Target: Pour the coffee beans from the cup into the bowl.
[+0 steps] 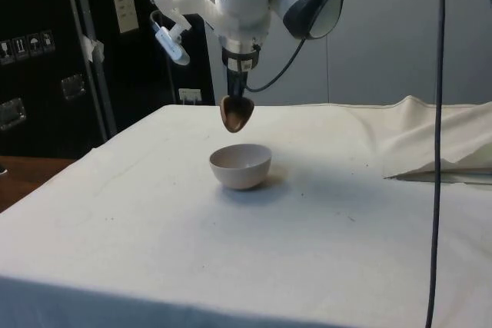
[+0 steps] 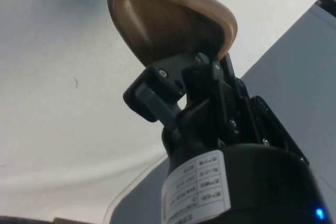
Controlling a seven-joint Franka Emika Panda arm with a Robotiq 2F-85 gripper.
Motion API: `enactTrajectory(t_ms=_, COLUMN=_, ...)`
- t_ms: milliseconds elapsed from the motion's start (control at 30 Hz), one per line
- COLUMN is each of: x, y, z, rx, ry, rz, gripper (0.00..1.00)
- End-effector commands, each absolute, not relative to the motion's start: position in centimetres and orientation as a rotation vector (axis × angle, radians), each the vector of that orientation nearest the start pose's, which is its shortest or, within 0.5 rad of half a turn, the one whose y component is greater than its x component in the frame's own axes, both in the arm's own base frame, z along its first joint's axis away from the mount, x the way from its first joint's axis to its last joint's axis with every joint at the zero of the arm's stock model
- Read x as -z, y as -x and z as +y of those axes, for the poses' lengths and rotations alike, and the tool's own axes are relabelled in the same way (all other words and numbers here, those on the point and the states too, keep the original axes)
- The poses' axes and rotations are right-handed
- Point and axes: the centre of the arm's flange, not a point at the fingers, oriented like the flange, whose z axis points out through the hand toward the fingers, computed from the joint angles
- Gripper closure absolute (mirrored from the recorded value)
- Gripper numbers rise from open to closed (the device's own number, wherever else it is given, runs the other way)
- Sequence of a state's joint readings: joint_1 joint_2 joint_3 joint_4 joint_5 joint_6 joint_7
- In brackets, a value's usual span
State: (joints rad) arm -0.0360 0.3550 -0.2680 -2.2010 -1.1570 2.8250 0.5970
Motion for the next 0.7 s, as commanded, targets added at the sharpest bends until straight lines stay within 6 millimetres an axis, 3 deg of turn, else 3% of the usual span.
enactTrajectory(t_ms=0, x=-22.6, y=-54.4, z=-12.4, rx=-0.363, ry=-2.601, rz=0.272, gripper=1.00)
enactTrajectory(t_ms=33, x=-23.2, y=-54.5, z=-12.4, rx=-0.367, ry=-2.578, rz=0.264, gripper=1.00)
enactTrajectory(t_ms=67, x=-22.4, y=-54.5, z=-12.7, rx=-0.355, ry=-2.610, rz=0.270, gripper=1.00)
enactTrajectory(t_ms=300, x=-22.0, y=-54.9, z=-13.5, rx=-0.325, ry=-2.649, rz=0.265, gripper=1.00)
enactTrajectory(t_ms=667, x=-22.2, y=-55.9, z=-14.7, rx=-0.291, ry=-2.682, rz=0.247, gripper=1.00)
